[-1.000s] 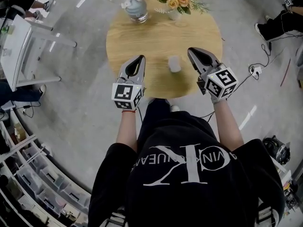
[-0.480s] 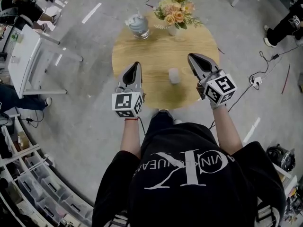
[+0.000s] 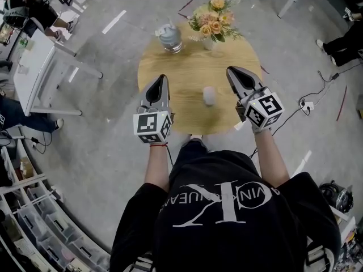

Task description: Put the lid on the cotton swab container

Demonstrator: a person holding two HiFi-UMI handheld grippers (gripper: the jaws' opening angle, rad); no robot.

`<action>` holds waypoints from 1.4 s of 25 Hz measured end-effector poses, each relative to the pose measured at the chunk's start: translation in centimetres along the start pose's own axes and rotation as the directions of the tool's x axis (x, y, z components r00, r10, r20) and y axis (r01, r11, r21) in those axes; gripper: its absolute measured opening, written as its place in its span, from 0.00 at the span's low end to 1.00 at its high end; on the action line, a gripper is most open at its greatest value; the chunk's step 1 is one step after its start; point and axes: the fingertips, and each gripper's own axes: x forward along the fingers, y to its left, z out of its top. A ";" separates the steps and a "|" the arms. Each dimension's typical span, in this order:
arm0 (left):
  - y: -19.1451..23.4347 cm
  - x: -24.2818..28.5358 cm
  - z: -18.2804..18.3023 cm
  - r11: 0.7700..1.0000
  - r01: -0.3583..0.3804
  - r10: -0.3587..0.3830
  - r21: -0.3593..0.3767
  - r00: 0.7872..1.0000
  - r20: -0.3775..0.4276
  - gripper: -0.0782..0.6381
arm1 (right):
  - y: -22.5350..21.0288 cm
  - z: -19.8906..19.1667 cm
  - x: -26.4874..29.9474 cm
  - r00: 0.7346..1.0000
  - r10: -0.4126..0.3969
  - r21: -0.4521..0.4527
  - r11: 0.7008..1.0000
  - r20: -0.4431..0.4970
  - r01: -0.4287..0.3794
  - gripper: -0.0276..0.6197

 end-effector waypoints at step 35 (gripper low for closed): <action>1.1 -3.1 0.8 0.991 -0.132 0.133 -0.026 0.990 0.038 0.12 | -0.5 0.7 -1.7 0.998 -0.049 -0.045 0.998 0.042 0.051 0.07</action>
